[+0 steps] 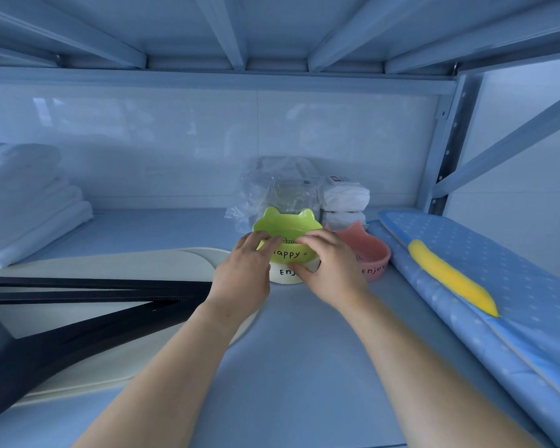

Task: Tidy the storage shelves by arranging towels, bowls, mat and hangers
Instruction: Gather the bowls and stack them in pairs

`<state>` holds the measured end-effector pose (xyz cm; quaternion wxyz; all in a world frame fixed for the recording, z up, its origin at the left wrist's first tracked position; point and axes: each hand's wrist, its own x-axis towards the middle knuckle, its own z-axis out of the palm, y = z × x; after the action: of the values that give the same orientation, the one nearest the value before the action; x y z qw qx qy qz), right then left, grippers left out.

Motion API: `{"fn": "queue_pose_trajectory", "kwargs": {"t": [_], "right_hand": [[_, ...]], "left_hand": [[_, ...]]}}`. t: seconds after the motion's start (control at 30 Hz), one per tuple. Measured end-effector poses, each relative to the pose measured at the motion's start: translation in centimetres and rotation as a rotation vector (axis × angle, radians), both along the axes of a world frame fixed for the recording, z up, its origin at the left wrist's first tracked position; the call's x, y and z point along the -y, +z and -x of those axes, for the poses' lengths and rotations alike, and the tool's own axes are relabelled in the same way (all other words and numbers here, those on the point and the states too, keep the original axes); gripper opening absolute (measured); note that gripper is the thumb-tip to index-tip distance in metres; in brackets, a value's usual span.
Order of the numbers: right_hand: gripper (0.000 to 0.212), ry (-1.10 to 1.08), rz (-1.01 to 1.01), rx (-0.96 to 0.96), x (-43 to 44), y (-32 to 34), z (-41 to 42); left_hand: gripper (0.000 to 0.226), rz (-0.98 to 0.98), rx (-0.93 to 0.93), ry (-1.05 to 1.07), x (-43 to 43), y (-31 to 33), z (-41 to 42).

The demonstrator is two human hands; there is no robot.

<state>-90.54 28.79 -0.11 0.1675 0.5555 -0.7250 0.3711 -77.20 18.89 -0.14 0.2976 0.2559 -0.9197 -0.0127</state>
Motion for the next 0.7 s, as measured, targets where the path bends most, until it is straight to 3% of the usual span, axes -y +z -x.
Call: {"fn": "queue_pose_trajectory", "kwargs": {"t": [0.53,0.7], "right_hand": [[0.044,0.019,0.025,0.036,-0.3,0.3,-0.4],[0.035,0.048,0.083,-0.024,-0.8,0.9,-1.9]], "left_hand": [[0.062,0.009,0.034,-0.012,-0.2,0.2,-0.4],[0.059,-0.039,-0.032,0.002,-1.0,1.5,-1.0]]}}
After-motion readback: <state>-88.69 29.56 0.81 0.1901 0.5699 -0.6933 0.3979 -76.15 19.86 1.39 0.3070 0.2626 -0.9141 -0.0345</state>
